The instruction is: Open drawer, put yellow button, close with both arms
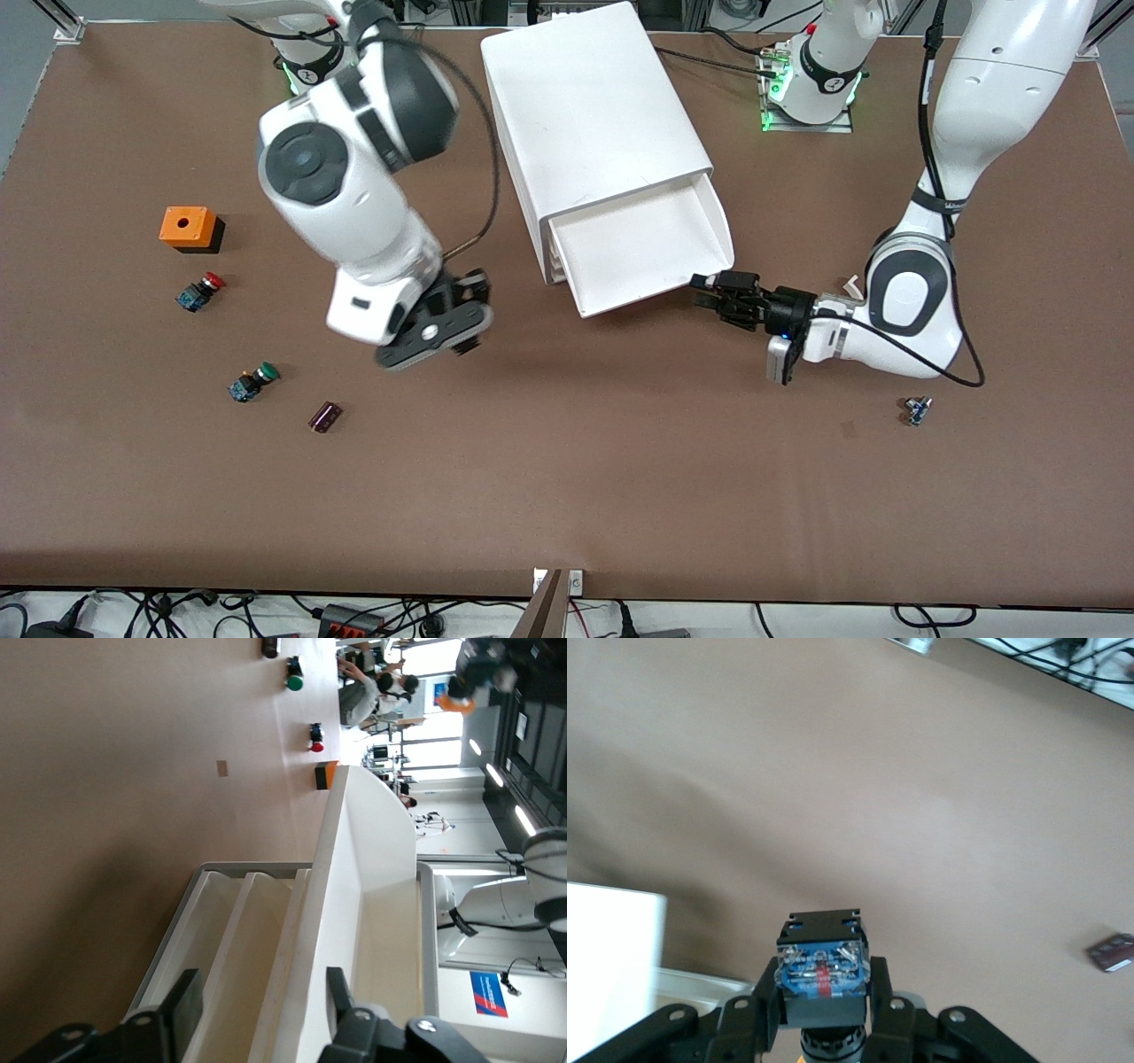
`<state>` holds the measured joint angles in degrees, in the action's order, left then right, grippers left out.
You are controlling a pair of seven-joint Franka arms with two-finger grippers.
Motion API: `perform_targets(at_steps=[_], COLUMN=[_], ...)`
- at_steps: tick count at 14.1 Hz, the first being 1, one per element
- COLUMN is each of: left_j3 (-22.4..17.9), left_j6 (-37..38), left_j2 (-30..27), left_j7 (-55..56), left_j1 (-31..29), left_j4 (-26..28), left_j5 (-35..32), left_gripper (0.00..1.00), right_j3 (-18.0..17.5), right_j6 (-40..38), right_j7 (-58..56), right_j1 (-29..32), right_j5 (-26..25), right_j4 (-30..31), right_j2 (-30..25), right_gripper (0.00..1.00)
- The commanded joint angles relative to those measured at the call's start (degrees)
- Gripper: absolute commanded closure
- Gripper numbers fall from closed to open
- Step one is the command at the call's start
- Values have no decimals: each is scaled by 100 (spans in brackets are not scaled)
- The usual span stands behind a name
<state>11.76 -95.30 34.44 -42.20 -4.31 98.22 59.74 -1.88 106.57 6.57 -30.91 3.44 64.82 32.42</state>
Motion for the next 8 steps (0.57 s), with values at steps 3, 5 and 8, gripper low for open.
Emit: perform_targets(at_steps=[3, 5, 8], left_j3=[19, 19, 45], left_j6=[451, 757, 969], left_j2=[-219, -219, -227], left_j7=[2326, 3030, 3883], left_j1=[-70, -62, -35], left_j4=[-1066, -1522, -1972], left_j5=[-1330, -1849, -2894], left_gripper=[0, 0, 0], right_j3=[30, 30, 21], right_j6=[-75, -75, 302], right_j7=[1283, 1522, 1987], right_j1=[-915, -1136, -1373], right_j5=[-10, -10, -10], right_j4=[-418, -426, -426], right_j2=[186, 256, 388], right_gripper=[100, 100, 100])
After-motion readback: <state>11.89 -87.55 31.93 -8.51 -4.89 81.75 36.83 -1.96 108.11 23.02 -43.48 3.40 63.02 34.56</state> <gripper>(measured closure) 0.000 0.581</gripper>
